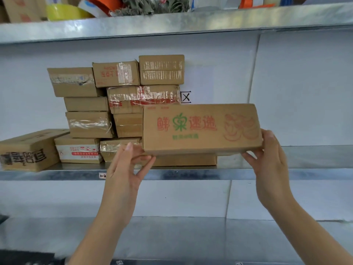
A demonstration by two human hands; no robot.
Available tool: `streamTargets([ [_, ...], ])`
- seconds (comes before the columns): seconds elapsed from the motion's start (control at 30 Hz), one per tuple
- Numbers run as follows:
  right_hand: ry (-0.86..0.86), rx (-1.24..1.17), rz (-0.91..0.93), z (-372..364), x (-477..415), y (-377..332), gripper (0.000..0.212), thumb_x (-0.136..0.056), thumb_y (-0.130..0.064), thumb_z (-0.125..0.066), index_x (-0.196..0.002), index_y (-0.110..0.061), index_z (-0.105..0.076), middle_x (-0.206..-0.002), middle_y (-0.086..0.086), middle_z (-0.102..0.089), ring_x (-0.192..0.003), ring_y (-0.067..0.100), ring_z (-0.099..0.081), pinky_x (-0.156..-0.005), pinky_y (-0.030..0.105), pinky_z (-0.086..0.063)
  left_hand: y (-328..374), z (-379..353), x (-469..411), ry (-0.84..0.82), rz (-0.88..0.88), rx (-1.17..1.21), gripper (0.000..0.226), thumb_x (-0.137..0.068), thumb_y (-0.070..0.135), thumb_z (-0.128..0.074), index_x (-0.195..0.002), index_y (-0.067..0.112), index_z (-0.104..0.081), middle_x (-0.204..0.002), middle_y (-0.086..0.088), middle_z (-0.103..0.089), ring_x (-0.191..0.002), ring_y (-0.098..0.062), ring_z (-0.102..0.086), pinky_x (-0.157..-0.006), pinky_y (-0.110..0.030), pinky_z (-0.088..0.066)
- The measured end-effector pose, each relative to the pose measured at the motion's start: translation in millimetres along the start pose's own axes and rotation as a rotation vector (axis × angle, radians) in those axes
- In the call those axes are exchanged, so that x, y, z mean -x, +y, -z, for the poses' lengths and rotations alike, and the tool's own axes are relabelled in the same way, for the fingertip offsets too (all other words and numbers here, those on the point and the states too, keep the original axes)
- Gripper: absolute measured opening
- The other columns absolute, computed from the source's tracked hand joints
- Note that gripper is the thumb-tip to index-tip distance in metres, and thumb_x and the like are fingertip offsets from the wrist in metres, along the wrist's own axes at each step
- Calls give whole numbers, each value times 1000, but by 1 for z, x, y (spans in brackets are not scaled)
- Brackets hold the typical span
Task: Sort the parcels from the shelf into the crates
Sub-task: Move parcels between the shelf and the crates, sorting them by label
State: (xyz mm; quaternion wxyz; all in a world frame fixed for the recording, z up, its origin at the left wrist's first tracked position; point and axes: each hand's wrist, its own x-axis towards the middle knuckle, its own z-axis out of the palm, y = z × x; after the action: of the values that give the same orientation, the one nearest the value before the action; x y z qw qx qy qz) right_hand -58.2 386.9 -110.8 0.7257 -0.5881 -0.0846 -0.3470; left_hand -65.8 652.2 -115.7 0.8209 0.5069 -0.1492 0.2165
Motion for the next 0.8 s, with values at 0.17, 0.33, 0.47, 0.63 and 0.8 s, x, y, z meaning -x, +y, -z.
streamTargets([
  [0.17, -10, -82, -211, 0, 16, 19, 50, -102, -51, -36, -84, -34, -79, -84, -6, -77, -86, 8, -73, -76, 28, -54, -14, 26, 21, 59, 29, -100, 39, -84, 47, -61, -97, 13, -73, -107, -12, -74, -109, -20, -68, -90, -37, -57],
  [0.33, -143, -140, -503, -12, 33, 32, 31, -90, -57, -55, -82, -41, -80, -95, 0, -78, -84, 15, -75, -76, 38, -53, -22, 41, 30, 124, 100, -187, 32, -65, 59, -63, -78, 34, -76, -88, 2, -75, -88, -9, -71, -70, -22, -55],
  [0.47, -235, -164, -515, -18, 37, 36, 31, -89, -51, -58, -103, -31, -78, -108, 1, -76, -96, 15, -73, -82, 37, -50, -20, 48, 32, 128, 107, -256, 30, -69, 59, -57, -86, 44, -76, -86, 5, -75, -84, -5, -71, -66, -17, -54],
  [0.63, -373, -155, -529, -23, 40, 35, 50, -90, -49, -56, -134, -24, -56, -121, 2, -71, -112, 21, -67, -91, 44, -51, -13, 61, 37, 118, 138, -242, 50, -70, 69, -60, -101, 34, -76, -110, -3, -74, -107, -16, -69, -75, -24, -57],
  [0.8, -507, -139, -495, -35, 50, 42, 58, -79, -39, -72, -133, -35, -50, -121, -3, -71, -107, 17, -69, -86, 41, -52, -6, 90, 51, 139, 167, -250, 53, -84, 64, -62, -114, 21, -70, -117, -8, -72, -112, -22, -67, -80, -31, -58],
])
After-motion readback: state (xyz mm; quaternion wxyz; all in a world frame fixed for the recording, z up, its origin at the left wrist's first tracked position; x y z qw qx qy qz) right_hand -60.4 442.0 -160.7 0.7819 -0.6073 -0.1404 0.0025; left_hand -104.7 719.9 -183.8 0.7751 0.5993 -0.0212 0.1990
